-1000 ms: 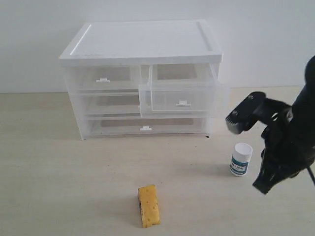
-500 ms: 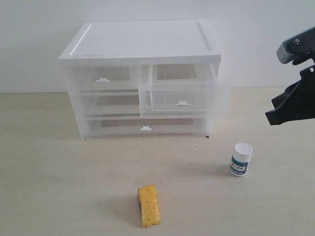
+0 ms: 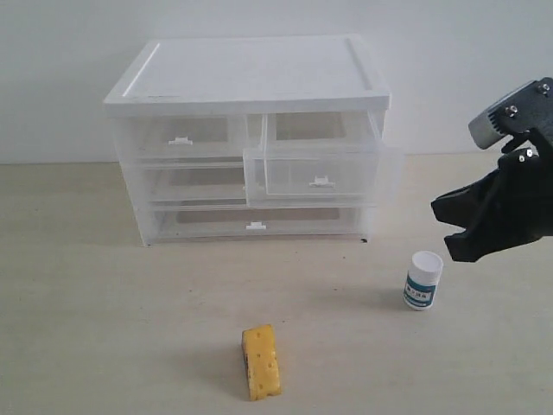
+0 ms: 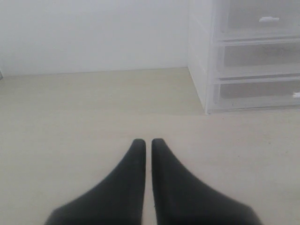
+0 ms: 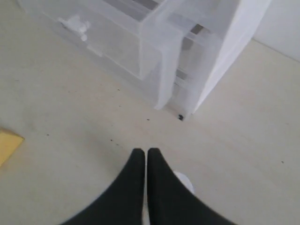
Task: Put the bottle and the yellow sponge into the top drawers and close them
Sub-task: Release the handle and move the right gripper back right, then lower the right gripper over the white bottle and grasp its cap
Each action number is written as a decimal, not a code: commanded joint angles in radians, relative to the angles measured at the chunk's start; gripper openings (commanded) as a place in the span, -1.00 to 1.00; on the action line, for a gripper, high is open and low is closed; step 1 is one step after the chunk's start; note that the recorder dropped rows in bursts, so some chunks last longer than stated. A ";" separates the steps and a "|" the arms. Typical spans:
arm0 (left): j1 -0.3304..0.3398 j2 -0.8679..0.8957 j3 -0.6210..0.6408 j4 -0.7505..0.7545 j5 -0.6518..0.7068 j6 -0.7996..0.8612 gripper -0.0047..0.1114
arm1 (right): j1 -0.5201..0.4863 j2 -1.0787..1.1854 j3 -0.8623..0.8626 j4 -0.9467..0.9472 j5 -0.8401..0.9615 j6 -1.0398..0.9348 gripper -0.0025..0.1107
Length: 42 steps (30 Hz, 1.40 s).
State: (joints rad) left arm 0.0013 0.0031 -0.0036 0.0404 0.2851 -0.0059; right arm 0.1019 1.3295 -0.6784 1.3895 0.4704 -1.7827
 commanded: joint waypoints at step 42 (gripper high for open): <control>0.004 -0.003 0.004 -0.007 -0.001 -0.001 -0.84 | 0.338 -0.020 0.538 -1.390 -1.269 1.825 -0.86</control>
State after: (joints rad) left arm 0.0013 0.0031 -0.0036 0.0404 0.2851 -0.0059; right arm 0.4373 1.2723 -0.1546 0.0490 -0.7537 0.0105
